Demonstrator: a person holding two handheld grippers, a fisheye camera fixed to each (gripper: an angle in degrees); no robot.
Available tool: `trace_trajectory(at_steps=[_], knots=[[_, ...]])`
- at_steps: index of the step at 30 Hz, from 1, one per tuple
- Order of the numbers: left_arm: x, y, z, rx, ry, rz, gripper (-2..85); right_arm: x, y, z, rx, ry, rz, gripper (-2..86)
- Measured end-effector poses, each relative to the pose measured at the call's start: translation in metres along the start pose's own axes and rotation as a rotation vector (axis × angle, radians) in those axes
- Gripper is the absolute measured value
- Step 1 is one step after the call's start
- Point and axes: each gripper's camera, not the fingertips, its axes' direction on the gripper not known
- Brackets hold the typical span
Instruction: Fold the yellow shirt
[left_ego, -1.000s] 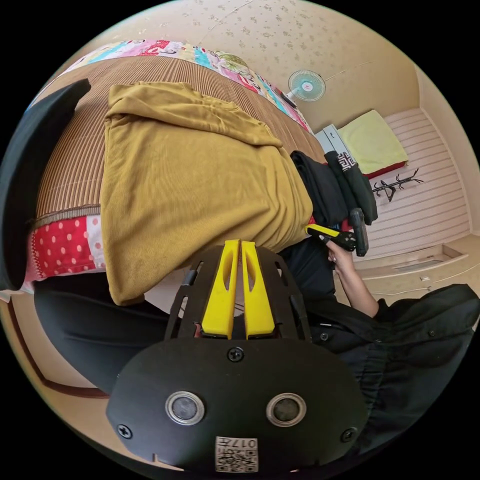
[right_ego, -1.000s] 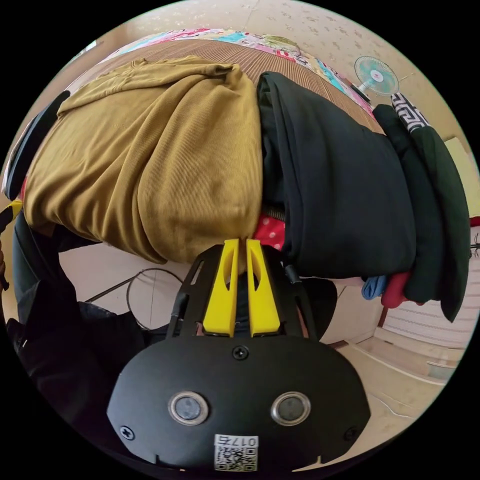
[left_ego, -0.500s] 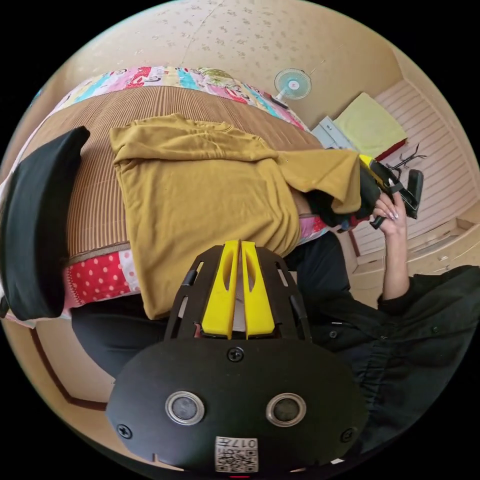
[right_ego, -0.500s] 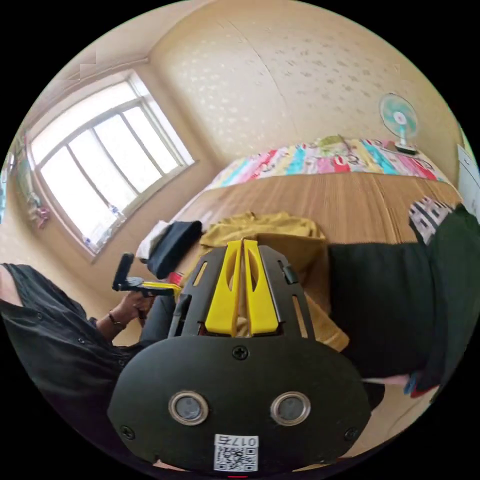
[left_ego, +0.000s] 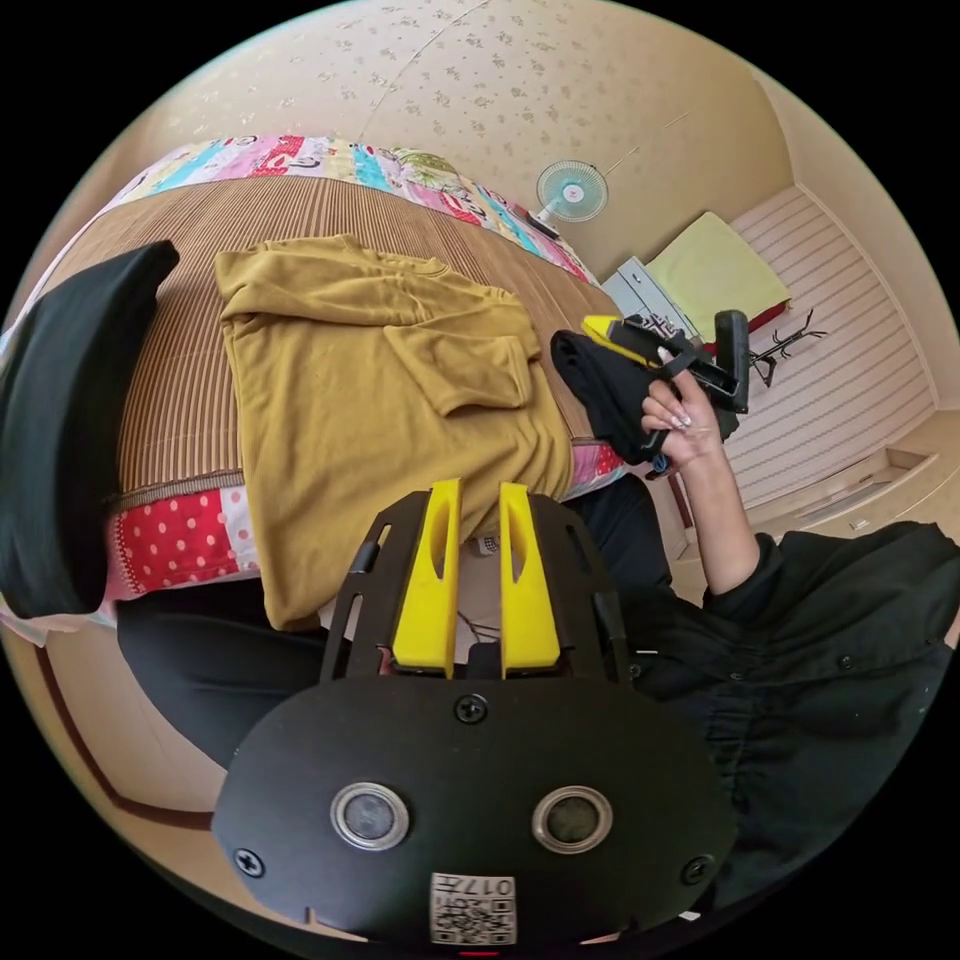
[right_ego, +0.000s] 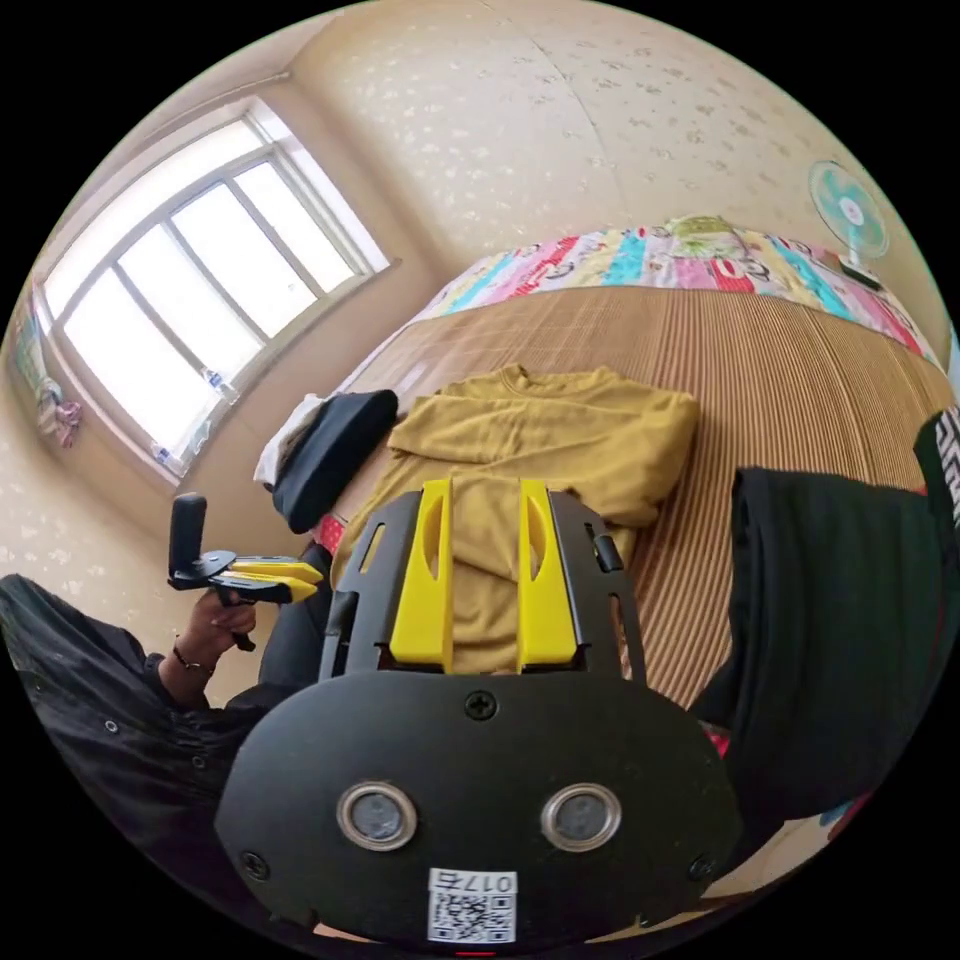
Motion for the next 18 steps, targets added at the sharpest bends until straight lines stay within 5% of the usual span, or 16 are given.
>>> trace_trajectory(at_steps=[9, 18], knots=[[0.042, -0.032, 0.047, 0.005, 0.074, 0.08, 8.5, 0.019, 0.041, 0.069, -0.173, 0.008, 0.08, 7.4], [0.125, -0.041, 0.071, 0.038, -0.049, 0.225, 9.0, -0.056, 0.021, -0.065, 0.094, -0.19, -0.037, 3.3]])
